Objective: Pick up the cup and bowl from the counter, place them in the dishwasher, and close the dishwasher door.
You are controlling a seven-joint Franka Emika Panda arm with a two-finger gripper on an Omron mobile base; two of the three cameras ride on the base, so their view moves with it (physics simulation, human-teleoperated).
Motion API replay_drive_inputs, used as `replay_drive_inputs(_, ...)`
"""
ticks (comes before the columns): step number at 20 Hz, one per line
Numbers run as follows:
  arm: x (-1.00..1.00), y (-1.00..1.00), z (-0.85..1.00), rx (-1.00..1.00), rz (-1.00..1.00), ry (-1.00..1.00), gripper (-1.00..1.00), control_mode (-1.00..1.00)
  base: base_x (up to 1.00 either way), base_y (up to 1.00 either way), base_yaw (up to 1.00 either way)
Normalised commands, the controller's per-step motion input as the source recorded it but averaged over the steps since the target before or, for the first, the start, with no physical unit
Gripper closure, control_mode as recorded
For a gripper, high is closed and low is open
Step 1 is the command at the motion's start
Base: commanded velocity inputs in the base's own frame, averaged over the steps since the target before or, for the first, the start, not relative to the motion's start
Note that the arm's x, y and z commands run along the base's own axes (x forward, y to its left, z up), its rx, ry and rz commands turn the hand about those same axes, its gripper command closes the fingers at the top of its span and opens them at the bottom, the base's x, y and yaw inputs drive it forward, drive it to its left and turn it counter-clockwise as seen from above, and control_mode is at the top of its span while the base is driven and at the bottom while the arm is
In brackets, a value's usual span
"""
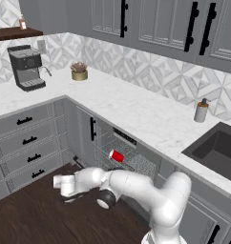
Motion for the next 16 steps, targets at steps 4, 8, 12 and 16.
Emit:
replay_drive_inputs(4,0.31,-1.0,-0.4,0.1,0.18,-1.0,-1.0,-1.0,0.0,0.0,0.0)
replay_drive_inputs(8,0.6,-1.0,-0.48,0.18,0.17,-0.99,-1.0,-1.0,0.0,0.0,0.0)
replay_drive_inputs(12,0.88,-1.0,-0.47,0.25,0.14,-0.67,-1.0,-1.0,0.0,0.0,0.0)
replay_drive_inputs(16,0.77,-1.0,-0.55,0.22,0.07,-0.26,-1.0,-1.0,0.0,0.0,0.0)
